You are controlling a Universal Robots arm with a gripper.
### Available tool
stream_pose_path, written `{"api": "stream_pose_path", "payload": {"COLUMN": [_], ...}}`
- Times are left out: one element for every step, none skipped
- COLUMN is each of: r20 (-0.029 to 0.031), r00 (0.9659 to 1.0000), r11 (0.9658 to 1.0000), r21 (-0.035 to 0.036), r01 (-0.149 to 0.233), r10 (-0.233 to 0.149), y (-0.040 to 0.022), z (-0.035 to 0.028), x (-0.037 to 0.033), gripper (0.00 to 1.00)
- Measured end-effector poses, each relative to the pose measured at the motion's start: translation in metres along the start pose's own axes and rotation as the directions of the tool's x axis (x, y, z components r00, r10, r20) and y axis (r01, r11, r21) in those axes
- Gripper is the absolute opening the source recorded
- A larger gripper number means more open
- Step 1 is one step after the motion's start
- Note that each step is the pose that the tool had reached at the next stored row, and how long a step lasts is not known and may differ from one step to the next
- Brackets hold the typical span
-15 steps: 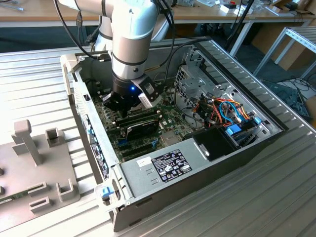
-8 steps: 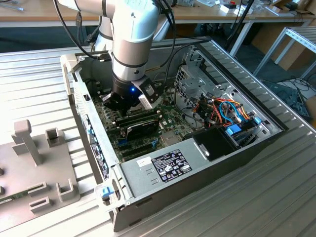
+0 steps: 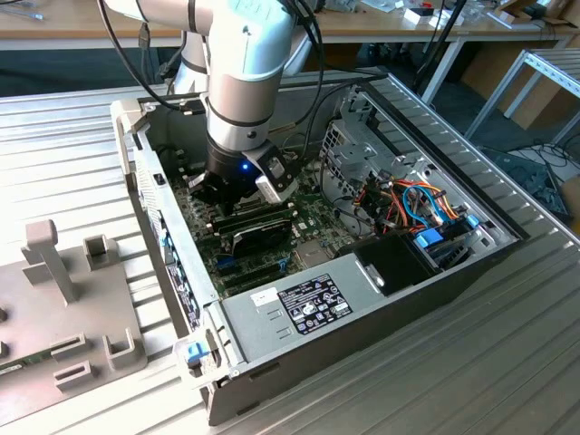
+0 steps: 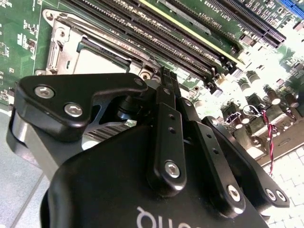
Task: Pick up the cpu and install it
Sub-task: 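Install the second cpu locking lever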
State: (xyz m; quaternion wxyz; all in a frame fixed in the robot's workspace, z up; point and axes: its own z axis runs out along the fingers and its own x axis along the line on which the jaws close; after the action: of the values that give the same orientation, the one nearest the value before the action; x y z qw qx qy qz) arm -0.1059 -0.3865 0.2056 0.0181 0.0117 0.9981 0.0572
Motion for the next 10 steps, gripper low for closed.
{"api": "stream_pose_path", "payload": {"r20": [0.0, -0.0001, -0.0002, -0.0002, -0.0002, -0.0002, -0.0004, -0.0005, -0.0006, -0.0005], "r00": [1.0, 1.0, 1.0, 1.0, 1.0, 1.0, 1.0, 1.0, 1.0, 1.0], "r11": [1.0, 1.0, 1.0, 1.0, 1.0, 1.0, 1.0, 1.0, 1.0, 1.0], "r21": [-0.0005, -0.0013, -0.0023, -0.0032, -0.0044, -0.0047, -0.0047, -0.0046, -0.0045, -0.0045], "r01": [0.0, 0.0, 0.001, 0.001, 0.001, 0.001, 0.001, 0.002, 0.002, 0.002], "r10": [0.0, 0.0, -0.001, -0.001, -0.001, -0.001, -0.001, -0.002, -0.002, -0.002], "y": [-0.0002, -0.0005, -0.0008, -0.0009, -0.0011, -0.0013, -0.0017, -0.0018, -0.0019, -0.0019], "z": [0.0001, 0.0003, 0.0006, 0.0007, 0.0011, 0.0013, 0.0016, 0.0018, 0.0019, 0.0021], "x": [0.0002, 0.0004, 0.0007, 0.0009, 0.0014, 0.0016, 0.0019, 0.002, 0.0021, 0.0021], "gripper": [0.11, 0.11, 0.11, 0.11, 0.11, 0.11, 0.11, 0.11, 0.11, 0.11]}}
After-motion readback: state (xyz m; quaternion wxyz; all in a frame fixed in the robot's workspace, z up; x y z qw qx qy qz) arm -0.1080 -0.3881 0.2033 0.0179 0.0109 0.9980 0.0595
